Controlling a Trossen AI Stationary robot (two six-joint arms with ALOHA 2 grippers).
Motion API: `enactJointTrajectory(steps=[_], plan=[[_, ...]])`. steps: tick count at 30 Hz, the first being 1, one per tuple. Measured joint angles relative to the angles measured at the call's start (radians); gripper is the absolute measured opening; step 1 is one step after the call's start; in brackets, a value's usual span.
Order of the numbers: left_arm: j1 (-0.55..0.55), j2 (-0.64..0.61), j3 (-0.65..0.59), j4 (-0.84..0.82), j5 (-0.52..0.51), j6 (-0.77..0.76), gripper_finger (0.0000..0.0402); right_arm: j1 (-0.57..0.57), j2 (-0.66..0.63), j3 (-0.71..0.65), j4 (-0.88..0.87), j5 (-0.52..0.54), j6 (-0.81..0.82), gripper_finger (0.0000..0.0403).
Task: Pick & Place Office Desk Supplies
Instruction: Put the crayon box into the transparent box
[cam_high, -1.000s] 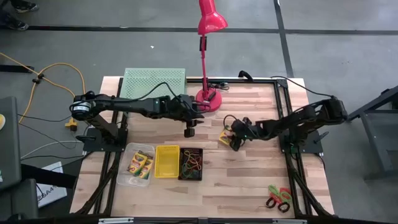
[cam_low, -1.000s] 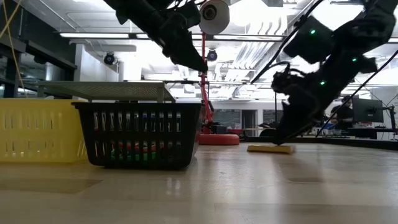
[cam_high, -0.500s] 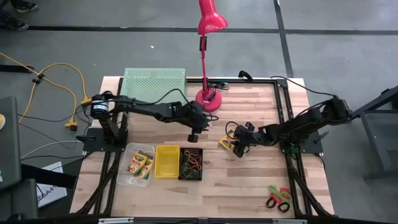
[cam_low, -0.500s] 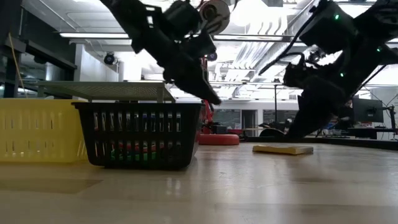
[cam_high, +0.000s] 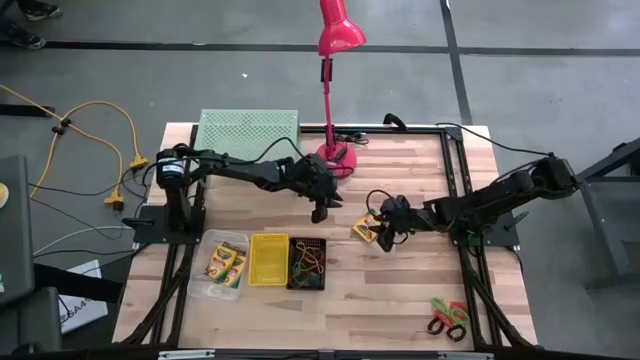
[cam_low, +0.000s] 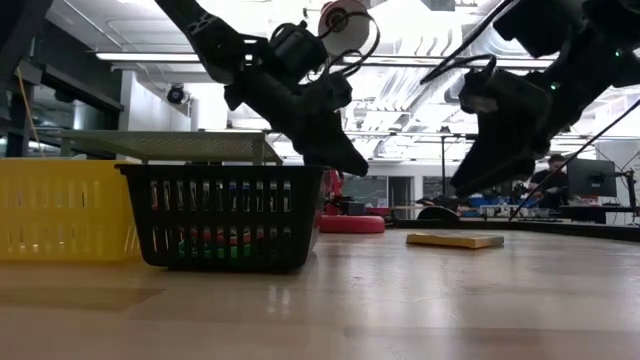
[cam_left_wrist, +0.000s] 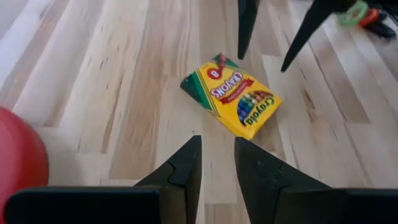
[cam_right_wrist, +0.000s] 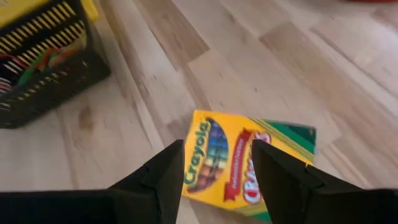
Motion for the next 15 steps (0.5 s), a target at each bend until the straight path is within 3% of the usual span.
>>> enactJointTrajectory(steps=[4, 8, 15], plan=[[-0.026, 0.006, 0.0, -0.011, -0.032, -0.018, 0.009, 0.012, 0.0, 0.0, -0.007, 0.001, 0.02, 0.0176], [-0.084, 0.007, 0.01, -0.041, -0.156, 0.088, 0.009, 0.015, 0.0, 0.0, -0.008, 0.001, 0.027, 0.0176], [-0.144, 0.007, 0.082, -0.1, -0.241, 0.194, 0.009, 0.015, 0.0, 0.001, -0.039, -0.01, 0.045, 0.0176]])
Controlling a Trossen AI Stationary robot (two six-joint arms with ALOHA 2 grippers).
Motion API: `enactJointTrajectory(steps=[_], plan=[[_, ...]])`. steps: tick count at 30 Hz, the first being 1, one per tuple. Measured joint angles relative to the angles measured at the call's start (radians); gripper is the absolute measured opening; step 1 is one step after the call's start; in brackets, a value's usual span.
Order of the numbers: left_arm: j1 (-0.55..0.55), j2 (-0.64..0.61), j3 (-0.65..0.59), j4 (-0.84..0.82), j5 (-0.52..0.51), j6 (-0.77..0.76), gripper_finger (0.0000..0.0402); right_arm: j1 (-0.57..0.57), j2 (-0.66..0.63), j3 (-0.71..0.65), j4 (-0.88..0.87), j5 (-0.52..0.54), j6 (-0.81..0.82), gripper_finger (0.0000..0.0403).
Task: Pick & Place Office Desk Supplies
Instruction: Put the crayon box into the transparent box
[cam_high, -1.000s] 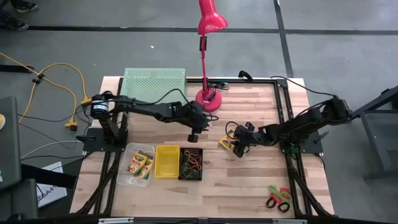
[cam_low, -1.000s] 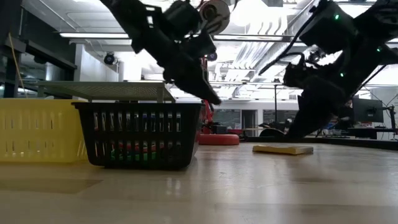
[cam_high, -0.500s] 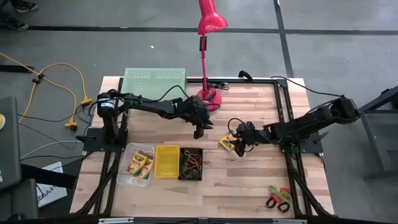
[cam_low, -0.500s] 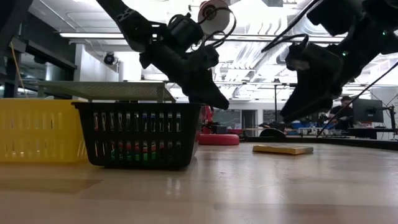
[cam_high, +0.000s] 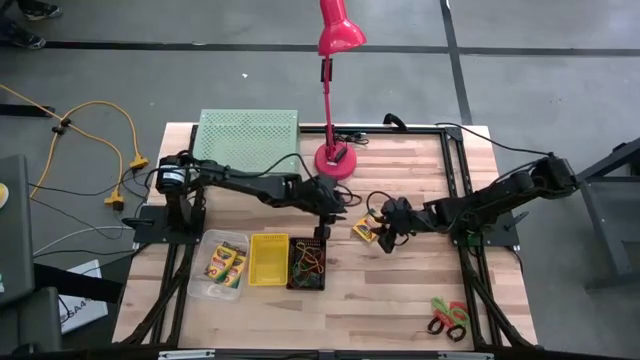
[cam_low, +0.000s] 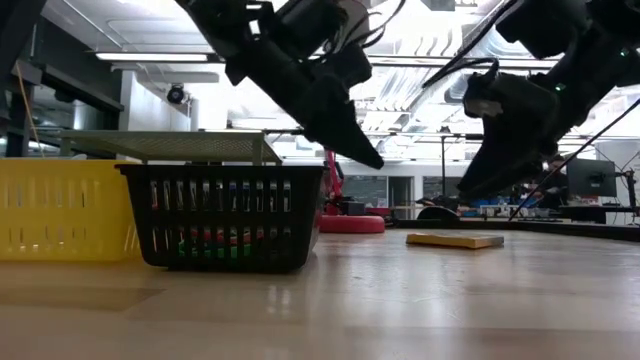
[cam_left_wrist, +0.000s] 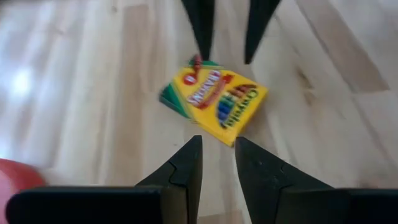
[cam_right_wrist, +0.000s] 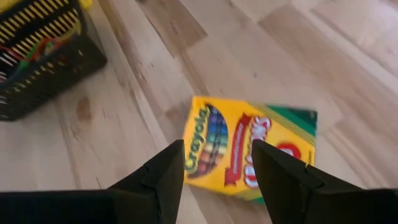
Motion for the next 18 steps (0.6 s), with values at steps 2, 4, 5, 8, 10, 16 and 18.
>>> enactJointTrajectory(steps=[2, 4, 5, 8, 10, 16, 18], plan=[[0.003, 0.007, 0.015, 0.006, -0.017, 0.016, 0.009, 0.0, 0.0, 0.0, -0.023, -0.018, 0.022, 0.0176], [0.008, 0.023, 0.023, 0.006, -0.017, 0.019, 0.009, 0.005, 0.0, 0.0, -0.05, -0.032, 0.053, 0.0176], [0.01, 0.037, 0.029, 0.006, -0.019, 0.026, 0.009, 0.01, 0.0, 0.0, -0.067, -0.035, 0.067, 0.0176], [0.016, 0.079, 0.042, 0.007, -0.045, 0.05, 0.009, 0.038, 0.0, 0.0, -0.09, -0.043, 0.107, 0.0176], [0.016, 0.103, 0.054, 0.017, -0.054, 0.064, 0.009, 0.062, 0.0, 0.001, -0.103, -0.045, 0.132, 0.0176], [0.017, 0.155, 0.09, 0.024, -0.06, 0.065, 0.009, 0.121, 0.0, 0.001, -0.135, -0.041, 0.218, 0.0176], [0.017, 0.166, 0.098, 0.022, -0.059, 0.065, 0.009, 0.137, 0.0, 0.001, -0.145, -0.033, 0.253, 0.0176]])
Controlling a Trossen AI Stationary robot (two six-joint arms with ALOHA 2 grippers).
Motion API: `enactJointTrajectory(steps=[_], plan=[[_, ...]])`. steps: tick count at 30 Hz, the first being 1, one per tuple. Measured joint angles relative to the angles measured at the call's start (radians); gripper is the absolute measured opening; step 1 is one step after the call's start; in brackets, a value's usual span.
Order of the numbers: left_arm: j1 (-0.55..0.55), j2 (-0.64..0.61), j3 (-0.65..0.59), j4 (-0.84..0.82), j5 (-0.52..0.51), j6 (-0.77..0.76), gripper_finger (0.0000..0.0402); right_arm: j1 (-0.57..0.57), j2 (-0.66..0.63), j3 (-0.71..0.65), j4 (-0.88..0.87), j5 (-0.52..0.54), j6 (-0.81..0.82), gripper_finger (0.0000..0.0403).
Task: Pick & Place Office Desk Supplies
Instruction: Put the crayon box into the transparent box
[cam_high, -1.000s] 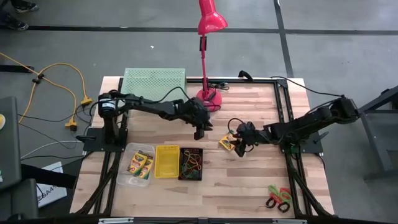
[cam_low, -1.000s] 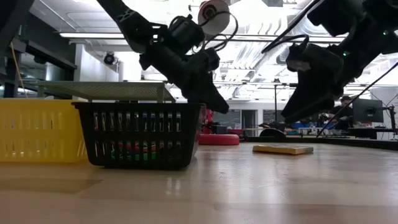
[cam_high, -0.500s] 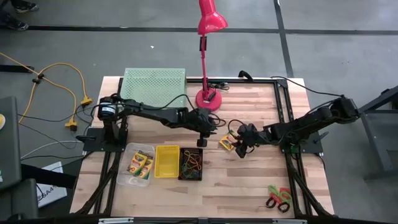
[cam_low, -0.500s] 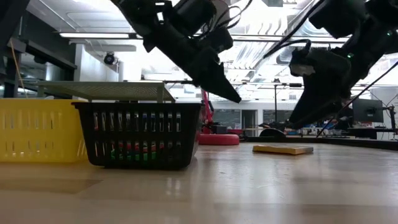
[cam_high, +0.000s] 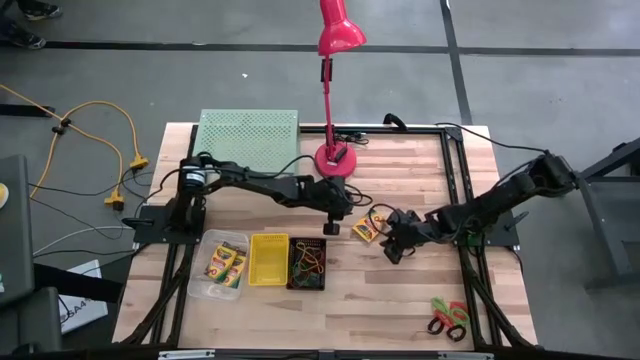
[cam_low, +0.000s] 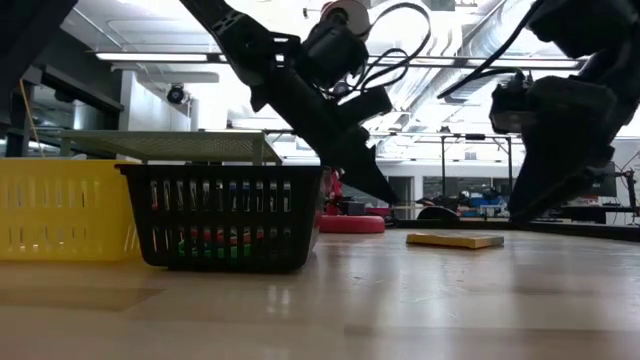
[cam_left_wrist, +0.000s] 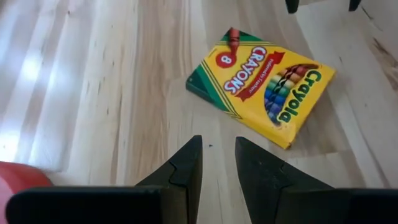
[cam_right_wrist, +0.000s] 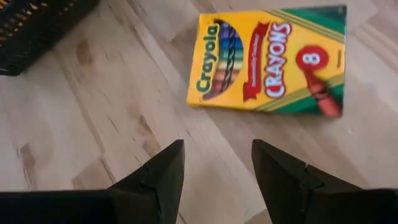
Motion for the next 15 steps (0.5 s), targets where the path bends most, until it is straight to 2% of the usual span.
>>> enactJointTrajectory(steps=[4, 10, 15], plan=[[-0.004, 0.018, 0.014, 0.014, 0.001, 0.0, 0.009, 0.024, 0.0, 0.0, -0.014, 0.036, 0.096, 0.0176], [-0.01, 0.035, 0.014, 0.019, 0.022, 0.0, 0.009, 0.029, 0.0, 0.001, -0.015, 0.085, 0.365, 0.0176], [-0.012, 0.054, 0.014, 0.019, 0.023, 0.0, 0.009, 0.029, 0.0, 0.001, -0.012, 0.098, 0.527, 0.0176]])
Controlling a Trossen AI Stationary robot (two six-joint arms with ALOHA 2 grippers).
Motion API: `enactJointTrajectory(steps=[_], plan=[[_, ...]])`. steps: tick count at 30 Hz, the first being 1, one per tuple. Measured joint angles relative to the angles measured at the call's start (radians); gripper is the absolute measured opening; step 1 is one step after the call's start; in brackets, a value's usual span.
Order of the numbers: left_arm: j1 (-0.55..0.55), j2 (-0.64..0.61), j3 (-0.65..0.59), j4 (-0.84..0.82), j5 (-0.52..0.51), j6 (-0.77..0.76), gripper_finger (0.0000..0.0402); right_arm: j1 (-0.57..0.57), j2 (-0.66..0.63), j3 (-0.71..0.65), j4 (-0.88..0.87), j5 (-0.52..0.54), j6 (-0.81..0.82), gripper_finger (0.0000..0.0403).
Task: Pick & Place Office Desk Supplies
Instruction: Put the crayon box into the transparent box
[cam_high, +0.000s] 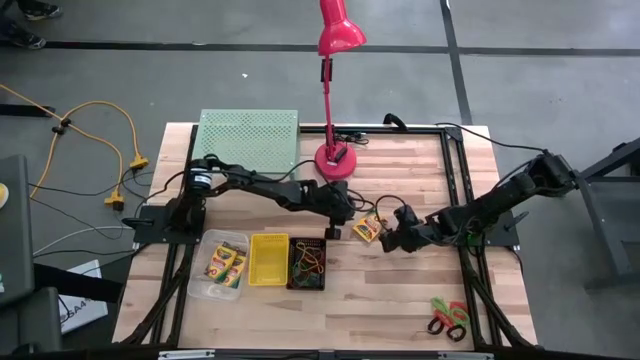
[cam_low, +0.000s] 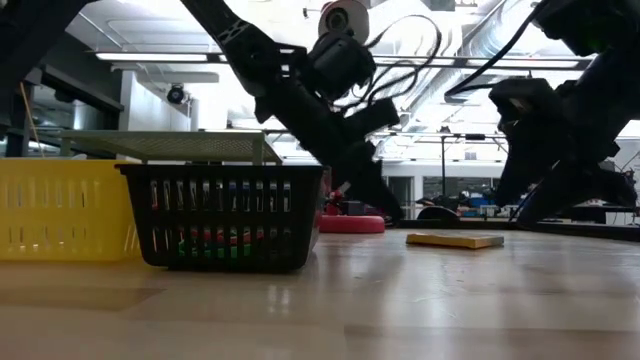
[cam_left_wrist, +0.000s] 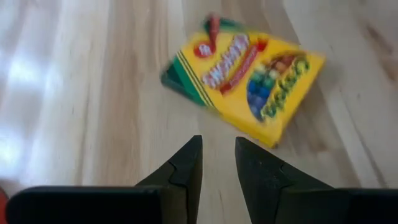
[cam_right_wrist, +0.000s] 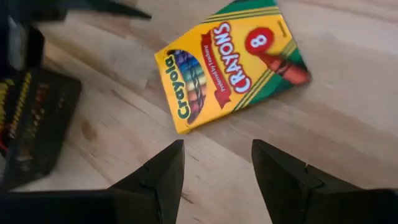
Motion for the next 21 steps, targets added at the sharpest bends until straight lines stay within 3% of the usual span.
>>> enactJointTrajectory(steps=[13, 21], plan=[[-0.004, 0.015, 0.0, 0.014, -0.007, 0.114, 0.009, 0.0, 0.0, 0.0, 0.014, -0.006, 0.414, 0.0176], [0.006, 0.015, 0.0, 0.022, 0.028, 0.203, 0.009, -0.014, 0.022, 0.0, 0.016, -0.002, 0.502, 0.0176]])
